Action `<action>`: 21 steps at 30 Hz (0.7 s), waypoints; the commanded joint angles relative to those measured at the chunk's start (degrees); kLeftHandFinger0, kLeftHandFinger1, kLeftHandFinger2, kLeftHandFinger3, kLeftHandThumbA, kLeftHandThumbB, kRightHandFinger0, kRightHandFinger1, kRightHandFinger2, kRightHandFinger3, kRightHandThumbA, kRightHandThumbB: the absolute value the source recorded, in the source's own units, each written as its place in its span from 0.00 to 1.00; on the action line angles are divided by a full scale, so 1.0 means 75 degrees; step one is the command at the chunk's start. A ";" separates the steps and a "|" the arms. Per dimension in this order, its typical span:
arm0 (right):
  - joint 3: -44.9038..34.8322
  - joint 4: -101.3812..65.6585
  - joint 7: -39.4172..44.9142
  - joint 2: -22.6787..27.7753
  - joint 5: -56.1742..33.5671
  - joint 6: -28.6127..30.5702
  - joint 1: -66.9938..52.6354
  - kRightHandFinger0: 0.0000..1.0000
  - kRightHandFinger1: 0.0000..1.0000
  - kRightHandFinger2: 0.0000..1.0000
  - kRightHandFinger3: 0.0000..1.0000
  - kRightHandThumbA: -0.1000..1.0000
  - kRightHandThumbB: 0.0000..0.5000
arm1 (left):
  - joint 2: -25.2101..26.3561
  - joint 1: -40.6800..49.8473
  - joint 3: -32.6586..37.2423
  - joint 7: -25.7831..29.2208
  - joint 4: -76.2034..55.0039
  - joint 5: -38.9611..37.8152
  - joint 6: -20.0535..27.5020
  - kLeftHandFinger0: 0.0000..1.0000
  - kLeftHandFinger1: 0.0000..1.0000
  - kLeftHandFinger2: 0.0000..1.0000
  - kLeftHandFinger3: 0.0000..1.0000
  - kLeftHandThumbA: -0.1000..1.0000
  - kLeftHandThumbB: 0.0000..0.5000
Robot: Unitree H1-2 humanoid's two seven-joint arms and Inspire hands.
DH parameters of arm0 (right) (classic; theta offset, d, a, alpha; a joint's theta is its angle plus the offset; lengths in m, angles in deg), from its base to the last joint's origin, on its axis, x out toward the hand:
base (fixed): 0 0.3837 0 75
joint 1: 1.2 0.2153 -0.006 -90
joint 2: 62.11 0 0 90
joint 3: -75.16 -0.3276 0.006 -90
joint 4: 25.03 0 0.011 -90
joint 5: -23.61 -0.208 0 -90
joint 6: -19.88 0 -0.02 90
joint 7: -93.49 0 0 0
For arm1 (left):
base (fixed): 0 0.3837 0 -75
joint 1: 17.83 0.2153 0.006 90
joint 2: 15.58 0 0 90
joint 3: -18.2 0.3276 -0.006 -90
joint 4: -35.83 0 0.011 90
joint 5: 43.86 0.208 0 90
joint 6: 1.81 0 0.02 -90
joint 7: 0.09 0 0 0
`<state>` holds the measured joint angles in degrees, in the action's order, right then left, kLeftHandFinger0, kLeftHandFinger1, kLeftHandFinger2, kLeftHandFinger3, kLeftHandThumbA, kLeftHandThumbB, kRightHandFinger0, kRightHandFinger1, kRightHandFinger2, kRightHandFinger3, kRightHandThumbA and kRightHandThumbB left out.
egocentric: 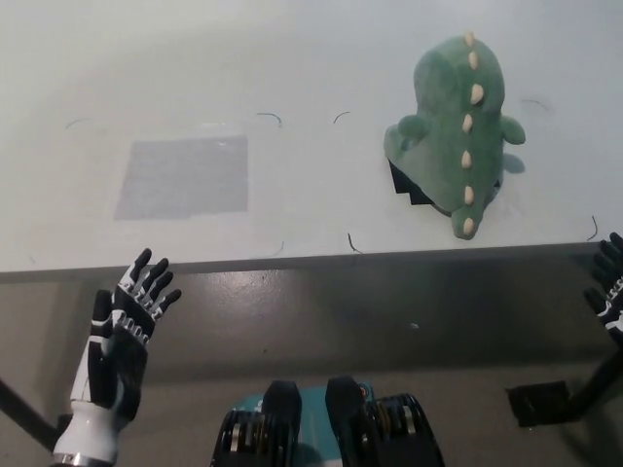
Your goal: Use both hands to pick up a dinasour on the right side and move it to the left side
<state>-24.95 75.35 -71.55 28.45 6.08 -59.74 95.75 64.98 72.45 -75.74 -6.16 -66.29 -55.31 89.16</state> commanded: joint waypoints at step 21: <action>-0.0074 -0.0023 -0.0244 0.0605 0.0548 0.0175 0.2313 1.00 1.00 1.00 1.00 1.00 1.00 | 0.0053 -0.4314 0.0519 0.0202 0.0785 0.1022 -0.1297 1.00 1.00 1.00 1.00 1.00 0.78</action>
<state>-25.17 75.09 -72.26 31.18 8.39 -59.58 109.30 65.48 44.88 -72.22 -6.03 -62.88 -49.97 81.39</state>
